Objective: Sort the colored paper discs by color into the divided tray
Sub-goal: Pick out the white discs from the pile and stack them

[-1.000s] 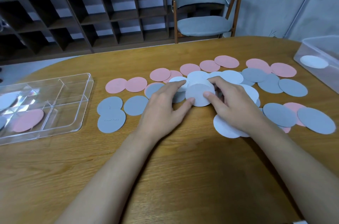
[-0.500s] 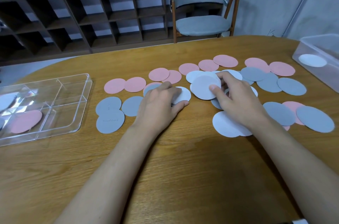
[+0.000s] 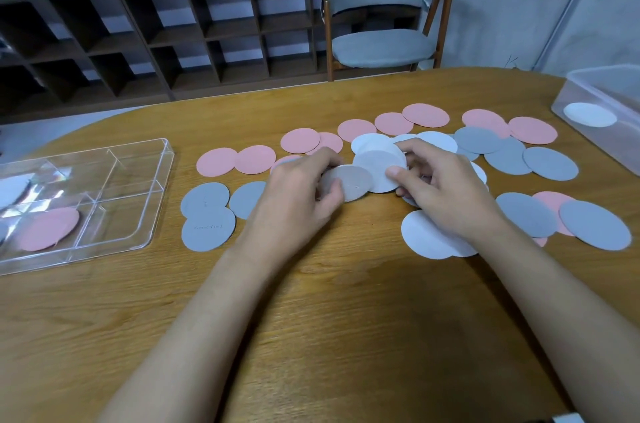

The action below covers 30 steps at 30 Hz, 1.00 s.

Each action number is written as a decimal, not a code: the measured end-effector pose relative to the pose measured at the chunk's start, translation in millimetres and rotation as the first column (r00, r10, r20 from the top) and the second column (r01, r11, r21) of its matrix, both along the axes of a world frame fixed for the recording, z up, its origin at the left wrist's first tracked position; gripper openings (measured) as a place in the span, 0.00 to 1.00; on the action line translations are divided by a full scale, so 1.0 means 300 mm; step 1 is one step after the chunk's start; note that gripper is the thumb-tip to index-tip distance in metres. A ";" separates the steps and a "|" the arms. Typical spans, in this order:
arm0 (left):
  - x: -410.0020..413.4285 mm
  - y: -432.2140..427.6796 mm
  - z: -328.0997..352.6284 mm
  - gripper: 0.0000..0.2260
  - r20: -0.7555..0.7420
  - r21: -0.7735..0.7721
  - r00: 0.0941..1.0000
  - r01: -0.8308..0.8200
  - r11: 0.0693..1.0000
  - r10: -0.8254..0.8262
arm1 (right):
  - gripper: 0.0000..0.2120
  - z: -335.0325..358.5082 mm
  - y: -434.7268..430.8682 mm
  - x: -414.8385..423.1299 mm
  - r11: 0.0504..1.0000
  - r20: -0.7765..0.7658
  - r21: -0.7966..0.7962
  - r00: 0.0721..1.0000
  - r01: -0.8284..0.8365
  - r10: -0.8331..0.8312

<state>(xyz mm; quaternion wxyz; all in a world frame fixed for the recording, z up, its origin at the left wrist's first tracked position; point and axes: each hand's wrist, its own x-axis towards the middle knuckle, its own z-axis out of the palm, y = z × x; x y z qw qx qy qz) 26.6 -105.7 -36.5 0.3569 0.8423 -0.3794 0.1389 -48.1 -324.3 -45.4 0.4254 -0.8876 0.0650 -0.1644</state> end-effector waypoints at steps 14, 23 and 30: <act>-0.033 -0.039 -0.031 0.18 -0.311 -0.174 0.947 -0.141 0.975 0.081 | 0.18 -0.015 0.048 -0.002 0.985 0.005 -0.062 0.986 -0.163 0.164; -0.025 -0.039 -0.055 0.11 -0.380 -0.268 0.924 -0.149 0.952 0.038 | 0.25 -0.032 0.064 0.004 0.930 -0.088 -0.345 0.991 -0.123 0.099; -0.006 0.000 -0.056 0.10 -0.508 -0.307 0.861 -0.148 0.940 -0.030 | 0.14 -0.014 0.069 -0.028 0.998 -0.007 0.037 0.999 -0.050 0.050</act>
